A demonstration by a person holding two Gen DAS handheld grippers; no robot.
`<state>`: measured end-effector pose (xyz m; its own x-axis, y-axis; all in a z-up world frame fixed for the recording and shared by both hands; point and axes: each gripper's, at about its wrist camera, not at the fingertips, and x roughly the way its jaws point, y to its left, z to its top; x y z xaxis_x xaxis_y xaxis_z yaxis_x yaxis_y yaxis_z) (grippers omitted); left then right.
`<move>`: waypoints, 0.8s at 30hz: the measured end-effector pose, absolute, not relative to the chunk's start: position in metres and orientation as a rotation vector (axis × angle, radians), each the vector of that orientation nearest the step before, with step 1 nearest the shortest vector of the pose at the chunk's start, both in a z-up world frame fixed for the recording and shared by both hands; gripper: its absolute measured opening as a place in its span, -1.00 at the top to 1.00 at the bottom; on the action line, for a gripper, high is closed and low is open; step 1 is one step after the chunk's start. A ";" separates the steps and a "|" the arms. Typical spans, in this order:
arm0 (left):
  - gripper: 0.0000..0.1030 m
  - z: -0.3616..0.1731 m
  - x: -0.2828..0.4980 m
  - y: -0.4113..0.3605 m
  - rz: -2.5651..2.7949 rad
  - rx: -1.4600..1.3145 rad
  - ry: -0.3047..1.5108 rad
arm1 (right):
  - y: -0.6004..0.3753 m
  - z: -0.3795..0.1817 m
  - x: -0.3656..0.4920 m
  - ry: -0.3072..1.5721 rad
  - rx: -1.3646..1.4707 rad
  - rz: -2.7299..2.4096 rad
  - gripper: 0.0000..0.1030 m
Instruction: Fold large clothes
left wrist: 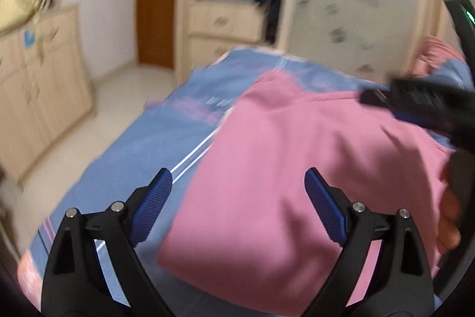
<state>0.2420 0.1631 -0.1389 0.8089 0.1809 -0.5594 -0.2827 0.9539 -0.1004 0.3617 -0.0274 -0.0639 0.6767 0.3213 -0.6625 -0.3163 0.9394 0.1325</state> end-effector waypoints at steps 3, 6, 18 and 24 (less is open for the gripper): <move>-0.78 -0.144 0.253 0.130 0.129 -0.118 0.625 | -0.085 -0.079 0.347 0.768 0.017 0.171 -0.45; -0.78 -0.166 0.271 0.101 0.117 -0.034 0.726 | -0.111 -0.129 0.356 0.863 0.019 0.145 -0.47; -0.77 -0.161 0.272 0.098 0.080 -0.062 0.701 | -0.195 -0.136 0.277 0.727 0.205 -0.070 -0.49; -0.77 -0.155 0.263 0.084 0.089 0.046 0.703 | -0.191 -0.140 0.248 0.714 0.183 0.090 -0.50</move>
<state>0.2635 0.0837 -0.1554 0.7595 0.0970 -0.6432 -0.0663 0.9952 0.0719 0.2484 -0.1914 -0.1400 0.7528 0.1446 -0.6421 -0.0199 0.9801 0.1973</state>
